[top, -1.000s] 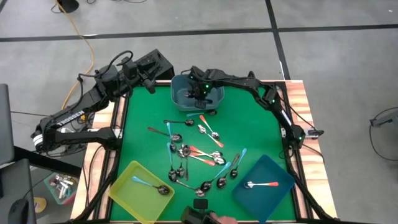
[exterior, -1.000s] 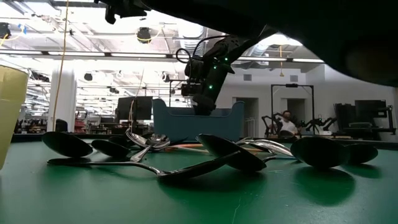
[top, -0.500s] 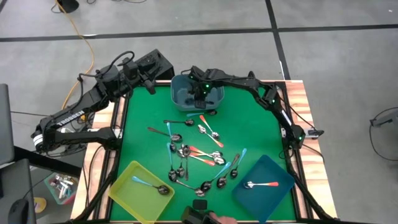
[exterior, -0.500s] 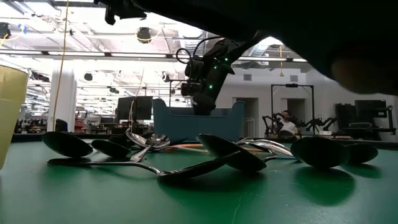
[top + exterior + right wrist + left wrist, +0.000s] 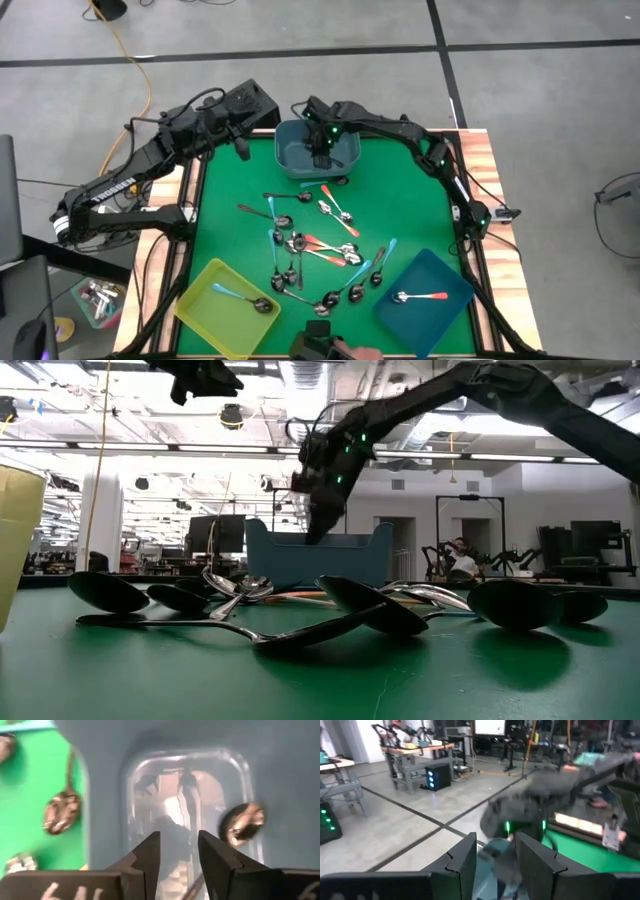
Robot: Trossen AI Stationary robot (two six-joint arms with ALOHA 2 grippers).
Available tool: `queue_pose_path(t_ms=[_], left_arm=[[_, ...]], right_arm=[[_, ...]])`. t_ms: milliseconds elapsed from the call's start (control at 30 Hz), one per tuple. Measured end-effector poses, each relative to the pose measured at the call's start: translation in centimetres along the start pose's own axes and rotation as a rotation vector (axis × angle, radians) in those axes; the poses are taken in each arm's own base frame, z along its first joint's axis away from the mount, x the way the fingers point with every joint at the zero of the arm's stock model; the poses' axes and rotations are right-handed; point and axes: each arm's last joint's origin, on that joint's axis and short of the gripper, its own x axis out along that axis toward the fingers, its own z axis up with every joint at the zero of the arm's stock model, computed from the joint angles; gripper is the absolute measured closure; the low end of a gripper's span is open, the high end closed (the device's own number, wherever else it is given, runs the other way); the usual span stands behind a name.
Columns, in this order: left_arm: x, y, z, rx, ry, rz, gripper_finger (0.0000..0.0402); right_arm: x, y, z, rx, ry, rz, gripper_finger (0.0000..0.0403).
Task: Sort silverware by color (type)
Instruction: Put the orange spoon into the blue bin
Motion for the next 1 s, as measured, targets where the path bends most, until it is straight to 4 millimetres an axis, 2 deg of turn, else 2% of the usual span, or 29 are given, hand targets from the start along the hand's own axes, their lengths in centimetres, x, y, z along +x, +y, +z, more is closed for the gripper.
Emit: queue_pose_path(t_ms=[200,367,567,733,867,1000], left_arm=[[0.0,-0.2,-0.2,-0.021,0.018,-0.065,0.0281],[0.0,-0.3,-0.2,-0.077,0.026,-0.119,0.0281],[-0.1,-0.4,0.5,-0.074,0.061,-0.145,0.0281],[0.6,-0.7,1.7,-0.067,0.091,-0.225,0.0281],[1.5,-0.8,2.8,-0.047,0.134,-0.265,0.0281],[2.5,-1.2,4.0,-0.025,0.175,-0.331,0.0281]], right_arm=[[-5.2,-0.2,2.6,-0.025,-0.131,0.004,0.0260],[-11.3,0.4,2.8,-0.035,-0.231,-0.046,0.0261],[-19.4,1.4,1.8,-0.033,-0.315,-0.104,0.0261],[-25.9,3.2,0.2,-0.036,-0.379,-0.129,0.0261],[-30.1,5.0,-1.5,-0.034,-0.402,-0.153,0.0261],[-32.8,6.6,-3.0,-0.008,-0.401,-0.153,0.0261]])
